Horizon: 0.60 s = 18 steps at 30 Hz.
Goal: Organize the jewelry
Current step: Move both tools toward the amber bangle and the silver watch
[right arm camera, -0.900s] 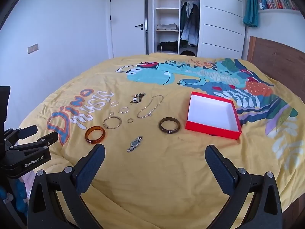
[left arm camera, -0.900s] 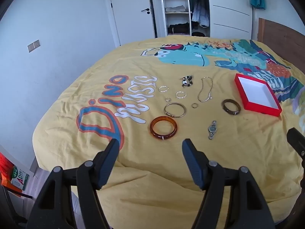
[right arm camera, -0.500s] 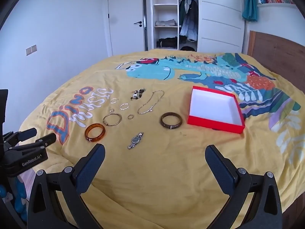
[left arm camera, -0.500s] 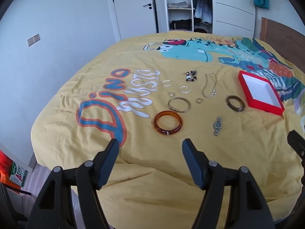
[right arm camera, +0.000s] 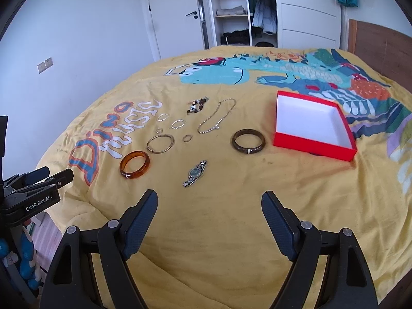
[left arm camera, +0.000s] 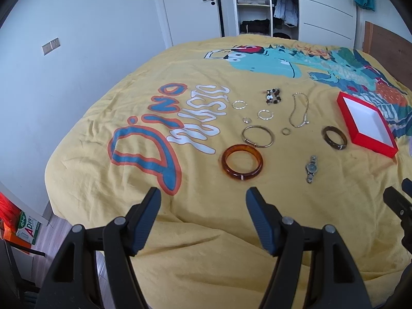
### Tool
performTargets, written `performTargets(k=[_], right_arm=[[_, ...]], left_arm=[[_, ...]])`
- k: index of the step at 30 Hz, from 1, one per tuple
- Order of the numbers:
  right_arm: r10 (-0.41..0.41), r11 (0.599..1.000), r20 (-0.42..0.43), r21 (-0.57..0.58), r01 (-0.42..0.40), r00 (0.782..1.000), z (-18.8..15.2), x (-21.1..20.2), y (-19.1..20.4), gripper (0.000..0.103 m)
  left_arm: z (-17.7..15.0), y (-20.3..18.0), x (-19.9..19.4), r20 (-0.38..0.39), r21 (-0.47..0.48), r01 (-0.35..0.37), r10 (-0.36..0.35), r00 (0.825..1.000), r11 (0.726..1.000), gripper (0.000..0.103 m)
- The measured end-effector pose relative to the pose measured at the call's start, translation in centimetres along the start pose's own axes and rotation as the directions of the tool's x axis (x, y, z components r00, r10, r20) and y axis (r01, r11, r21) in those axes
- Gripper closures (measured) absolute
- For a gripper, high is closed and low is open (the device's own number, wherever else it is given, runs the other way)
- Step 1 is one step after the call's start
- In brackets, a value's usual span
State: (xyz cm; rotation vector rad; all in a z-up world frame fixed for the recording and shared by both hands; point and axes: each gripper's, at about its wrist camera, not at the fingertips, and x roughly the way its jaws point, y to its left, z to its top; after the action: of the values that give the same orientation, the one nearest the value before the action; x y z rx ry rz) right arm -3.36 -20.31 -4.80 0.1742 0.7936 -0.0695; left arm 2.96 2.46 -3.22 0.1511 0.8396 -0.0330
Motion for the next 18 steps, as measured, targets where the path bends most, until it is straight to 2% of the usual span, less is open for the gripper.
performTargets(k=[10, 18], right_arm=[[0.024, 1.000, -0.060, 0.008, -0.023, 0.998, -0.4, 2.4, -0.3, 0.024], [0.062, 0.998, -0.118, 0.022, -0.060, 0.991, -0.8, 4.5, -0.5, 0.037]], left_arm=[[-0.1, -0.6, 1.9, -0.033, 0.025, 0.039, -0.038, 0.999, 0.999, 0.036], [-0.1, -0.8, 3.5, -0.066, 0.017, 0.035, -0.034, 0.997, 0.999, 0.036]])
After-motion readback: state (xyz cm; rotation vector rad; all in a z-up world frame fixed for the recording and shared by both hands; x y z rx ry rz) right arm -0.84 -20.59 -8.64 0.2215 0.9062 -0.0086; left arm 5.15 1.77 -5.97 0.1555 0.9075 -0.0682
